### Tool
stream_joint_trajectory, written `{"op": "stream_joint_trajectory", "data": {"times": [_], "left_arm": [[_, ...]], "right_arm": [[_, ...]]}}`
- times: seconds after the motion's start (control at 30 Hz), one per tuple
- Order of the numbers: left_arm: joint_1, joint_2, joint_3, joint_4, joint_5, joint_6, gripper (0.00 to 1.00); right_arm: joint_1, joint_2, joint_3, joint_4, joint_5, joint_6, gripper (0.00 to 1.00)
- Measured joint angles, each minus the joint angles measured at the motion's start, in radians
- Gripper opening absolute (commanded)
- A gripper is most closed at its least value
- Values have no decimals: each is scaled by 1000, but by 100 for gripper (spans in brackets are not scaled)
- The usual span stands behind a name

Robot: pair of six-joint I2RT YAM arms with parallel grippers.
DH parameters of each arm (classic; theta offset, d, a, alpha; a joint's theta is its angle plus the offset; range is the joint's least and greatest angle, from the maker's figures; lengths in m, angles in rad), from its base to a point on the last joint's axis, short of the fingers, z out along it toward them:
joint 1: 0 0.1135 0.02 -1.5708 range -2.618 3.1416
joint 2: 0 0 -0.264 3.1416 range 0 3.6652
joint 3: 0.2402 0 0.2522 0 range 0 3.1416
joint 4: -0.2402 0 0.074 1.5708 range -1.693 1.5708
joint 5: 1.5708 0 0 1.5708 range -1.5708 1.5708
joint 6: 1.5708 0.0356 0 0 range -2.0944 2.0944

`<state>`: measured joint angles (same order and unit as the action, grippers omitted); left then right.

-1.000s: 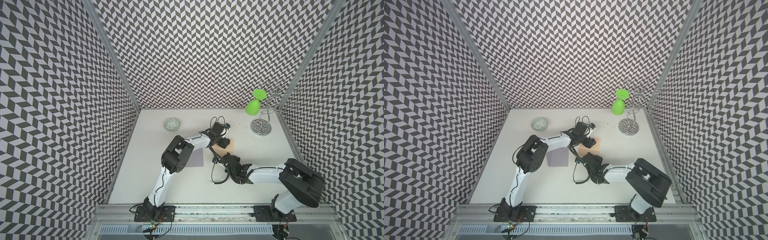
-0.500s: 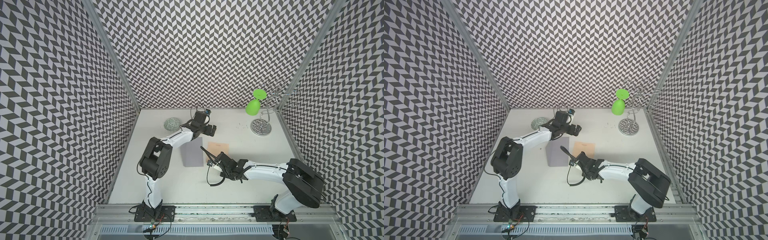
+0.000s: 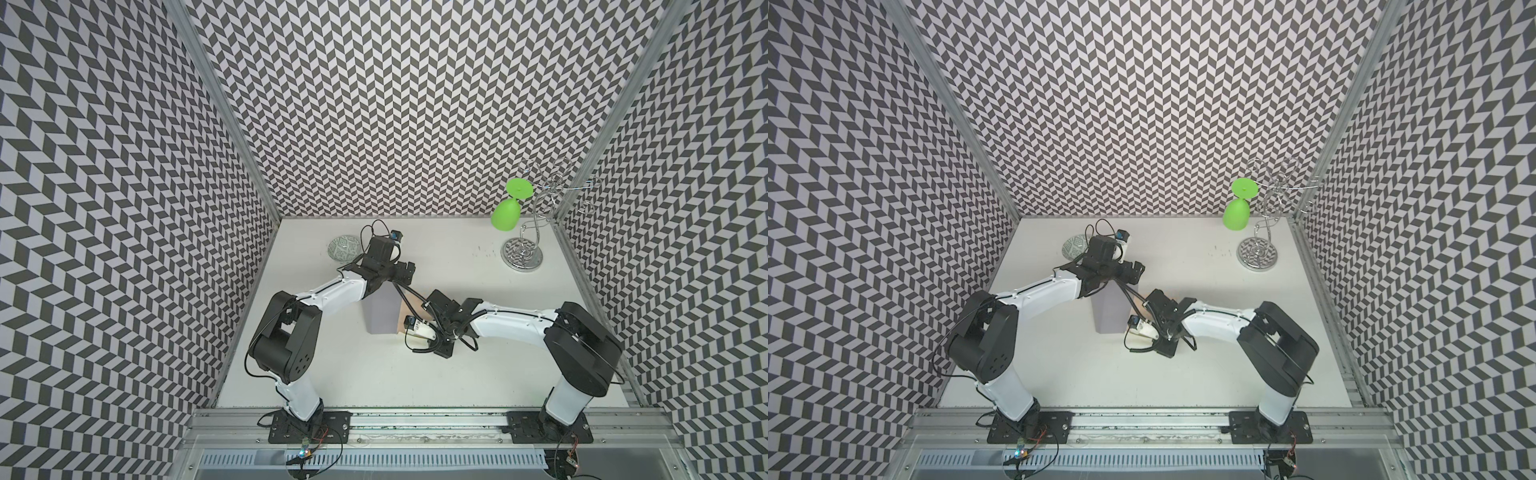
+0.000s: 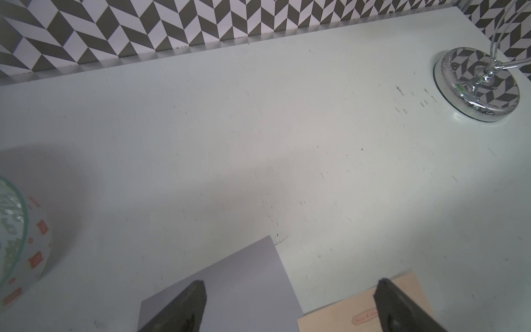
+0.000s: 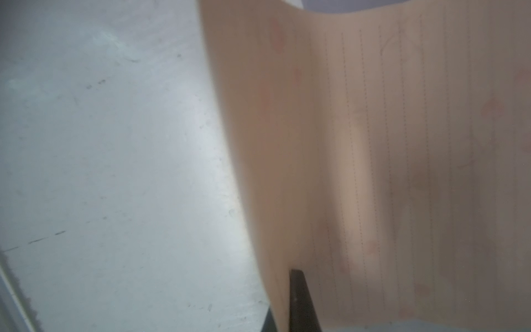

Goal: Fold the letter paper in half and place it into the envelope
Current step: Fold the letter paper at the center of the board.

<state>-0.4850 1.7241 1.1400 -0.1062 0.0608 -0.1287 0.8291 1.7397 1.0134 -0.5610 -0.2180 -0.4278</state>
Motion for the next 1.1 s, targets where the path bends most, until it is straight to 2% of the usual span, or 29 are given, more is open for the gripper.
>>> {"op": "stream_joint_trajectory", "data": {"times": [0.37,0.67,1.1], "left_arm": [[22,-85,-63,8,1,0,89],[22,-97,-95,8,7,5,79],[21,-97,-113,7,39,24,71]], "right_arm": [[-135,0,31,-81,-235,-5,0],[-200,4,73,-113,-389,-16,0],[-326,106,145,-153,-592,-8,0]]}}
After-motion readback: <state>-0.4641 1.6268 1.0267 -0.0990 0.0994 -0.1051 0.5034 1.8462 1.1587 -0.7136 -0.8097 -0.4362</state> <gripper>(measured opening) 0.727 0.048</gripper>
